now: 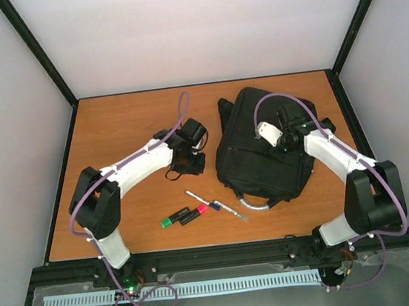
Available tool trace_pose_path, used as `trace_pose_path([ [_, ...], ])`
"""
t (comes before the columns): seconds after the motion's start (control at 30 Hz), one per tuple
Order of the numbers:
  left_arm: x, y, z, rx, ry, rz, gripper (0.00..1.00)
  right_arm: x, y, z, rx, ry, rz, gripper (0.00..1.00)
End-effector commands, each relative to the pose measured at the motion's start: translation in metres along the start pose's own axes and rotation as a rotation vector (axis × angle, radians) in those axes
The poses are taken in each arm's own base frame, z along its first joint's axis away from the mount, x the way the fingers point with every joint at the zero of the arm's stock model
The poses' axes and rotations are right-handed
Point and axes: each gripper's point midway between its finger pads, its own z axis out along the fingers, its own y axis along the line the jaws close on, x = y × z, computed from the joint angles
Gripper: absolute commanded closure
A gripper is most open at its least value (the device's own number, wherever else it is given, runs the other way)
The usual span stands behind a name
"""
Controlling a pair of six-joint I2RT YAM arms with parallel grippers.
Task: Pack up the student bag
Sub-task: Pick up the stationery from the center of the board, then place the stationery in the student bag.
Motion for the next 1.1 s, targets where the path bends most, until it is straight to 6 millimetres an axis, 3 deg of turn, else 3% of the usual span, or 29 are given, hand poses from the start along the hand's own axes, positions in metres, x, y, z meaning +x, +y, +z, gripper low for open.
trace_pose_path([
  [0.0,-0.032,-0.043,-0.043,0.200,-0.120,0.103,0.99,-0.004,-0.009,0.013,0.029,0.023,-0.012,0.51],
  [0.1,-0.033,-0.075,-0.057,0.375,-0.106,0.146,0.99,-0.012,-0.018,0.009,0.067,0.006,0.027,0.65],
  [0.2,-0.033,-0.105,-0.068,0.519,-0.091,0.185,0.99,-0.027,-0.027,-0.010,0.103,-0.049,0.050,0.81],
  [0.33,-0.032,-0.135,-0.073,0.575,-0.095,0.263,0.99,-0.038,-0.030,-0.035,0.134,-0.108,0.058,0.91],
  [0.5,-0.021,-0.170,-0.068,0.651,-0.044,0.327,0.99,-0.045,-0.030,-0.057,0.147,-0.153,0.065,0.95],
  [0.67,-0.011,-0.195,-0.056,0.728,0.022,0.353,0.99,-0.047,-0.022,-0.061,0.106,-0.171,0.085,0.96],
  [0.83,-0.022,-0.206,-0.035,0.721,0.056,0.352,0.99,-0.053,-0.013,-0.064,0.057,-0.212,0.107,0.97],
  [1.07,-0.060,-0.209,-0.005,0.643,0.040,0.302,0.99,-0.053,0.000,-0.064,0.002,-0.237,0.103,0.97],
])
